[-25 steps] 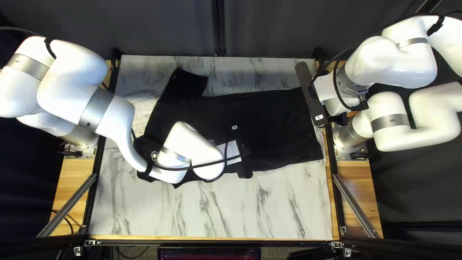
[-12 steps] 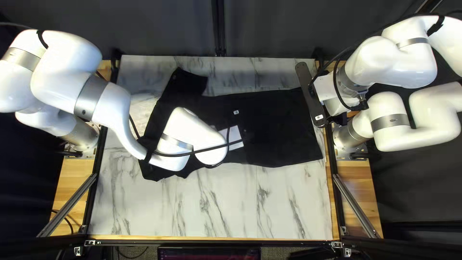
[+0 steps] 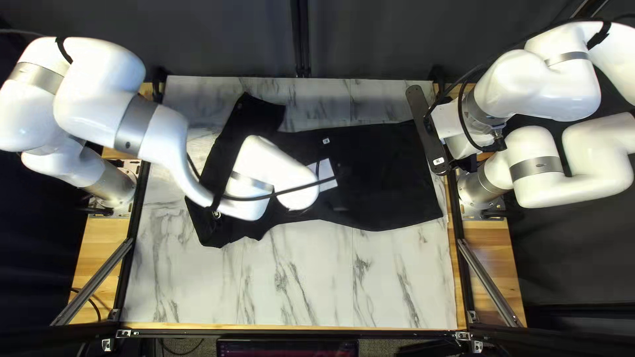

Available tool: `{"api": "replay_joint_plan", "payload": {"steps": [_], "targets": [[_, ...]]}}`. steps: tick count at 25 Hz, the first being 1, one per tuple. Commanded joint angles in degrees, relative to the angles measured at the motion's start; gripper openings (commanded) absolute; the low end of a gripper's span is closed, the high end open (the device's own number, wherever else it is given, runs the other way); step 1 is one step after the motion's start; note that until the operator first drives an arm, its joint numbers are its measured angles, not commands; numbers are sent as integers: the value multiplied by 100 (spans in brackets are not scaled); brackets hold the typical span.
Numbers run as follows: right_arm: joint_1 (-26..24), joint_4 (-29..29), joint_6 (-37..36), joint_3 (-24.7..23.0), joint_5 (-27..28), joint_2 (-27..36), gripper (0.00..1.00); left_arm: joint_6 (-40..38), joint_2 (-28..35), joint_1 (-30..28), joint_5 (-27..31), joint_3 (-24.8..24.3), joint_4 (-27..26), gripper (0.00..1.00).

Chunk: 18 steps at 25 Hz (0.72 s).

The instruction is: Fold t-shirt

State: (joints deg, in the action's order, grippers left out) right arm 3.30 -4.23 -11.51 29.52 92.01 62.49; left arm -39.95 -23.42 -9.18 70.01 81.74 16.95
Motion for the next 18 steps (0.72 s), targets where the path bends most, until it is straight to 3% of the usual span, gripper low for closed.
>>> {"api": "replay_joint_plan", "payload": {"steps": [1, 8, 13, 18], "targets": [[0, 0, 0, 0, 0, 0, 100, 85, 143, 52, -114, -210, -148, 100], [0, 0, 0, 0, 0, 0, 100, 306, 778, 53, -292, -843, -349, 100], [0, 0, 0, 0, 0, 0, 100, 648, 1670, -57, -509, -1771, -588, 100], [0, 0, 0, 0, 0, 0, 100, 1580, 2286, 115, -983, -2818, -1058, 100]]}}
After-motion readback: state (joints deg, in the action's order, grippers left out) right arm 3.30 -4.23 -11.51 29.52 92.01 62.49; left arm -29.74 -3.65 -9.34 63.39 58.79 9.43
